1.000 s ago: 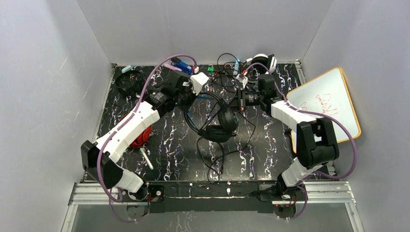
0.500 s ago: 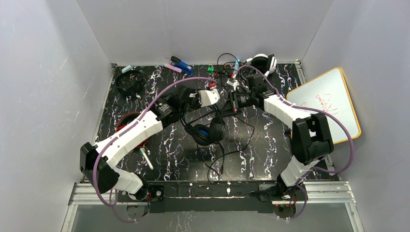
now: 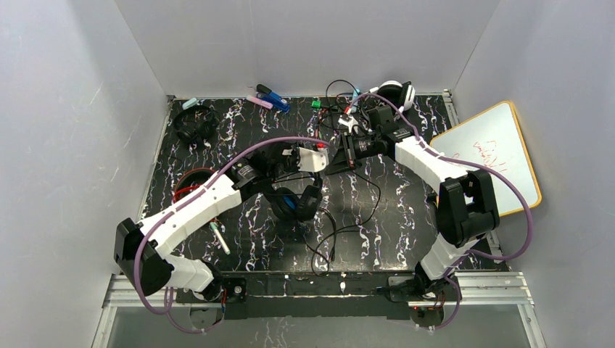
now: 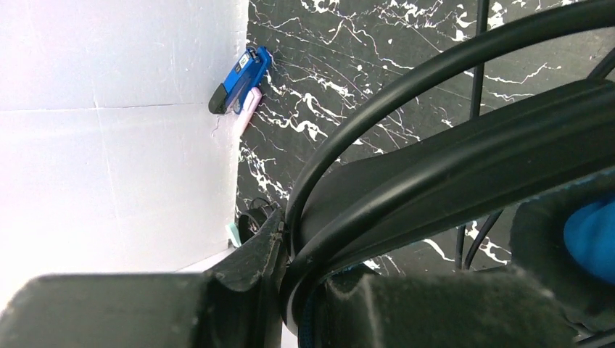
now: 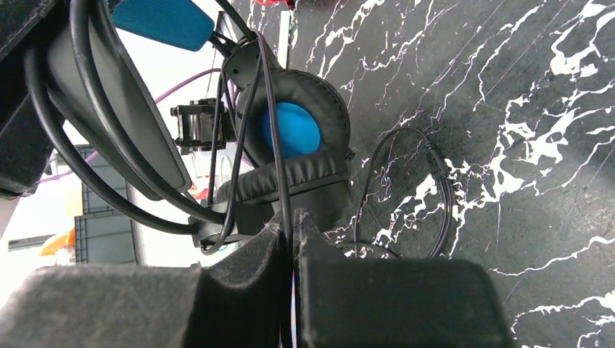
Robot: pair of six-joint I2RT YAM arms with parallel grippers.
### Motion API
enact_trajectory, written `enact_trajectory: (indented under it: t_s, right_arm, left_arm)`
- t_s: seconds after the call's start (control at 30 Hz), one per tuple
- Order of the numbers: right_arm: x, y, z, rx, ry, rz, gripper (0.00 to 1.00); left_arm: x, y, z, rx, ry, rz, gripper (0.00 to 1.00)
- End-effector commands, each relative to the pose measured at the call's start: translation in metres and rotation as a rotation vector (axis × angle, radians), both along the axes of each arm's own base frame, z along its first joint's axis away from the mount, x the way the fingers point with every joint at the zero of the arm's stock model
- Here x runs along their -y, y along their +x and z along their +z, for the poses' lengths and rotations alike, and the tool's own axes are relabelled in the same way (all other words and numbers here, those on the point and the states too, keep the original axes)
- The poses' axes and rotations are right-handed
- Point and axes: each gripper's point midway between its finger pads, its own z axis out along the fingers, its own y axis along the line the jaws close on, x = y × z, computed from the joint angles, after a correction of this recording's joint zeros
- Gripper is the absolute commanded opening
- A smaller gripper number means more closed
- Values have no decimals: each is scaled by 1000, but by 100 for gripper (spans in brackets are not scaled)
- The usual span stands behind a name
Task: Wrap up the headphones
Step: Wrap the headphones cable around the headphones.
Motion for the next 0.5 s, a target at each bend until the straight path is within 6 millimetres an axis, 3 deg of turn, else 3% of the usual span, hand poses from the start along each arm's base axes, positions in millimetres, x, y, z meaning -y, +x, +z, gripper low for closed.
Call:
enact_trajectory:
  t_s: [0.0, 0.13, 0.47]
  right_arm:
    - [7, -2, 13, 21, -11, 8, 13]
    - [8, -8, 10, 1, -17, 20, 9]
    - [5, -25, 49, -8, 108, 54, 16]
  left_arm:
    - [-18, 0, 13, 54, 67, 26, 0]
    - [-17, 6, 16, 77, 80, 33, 0]
    - [-25, 32, 20, 127, 98, 251, 0]
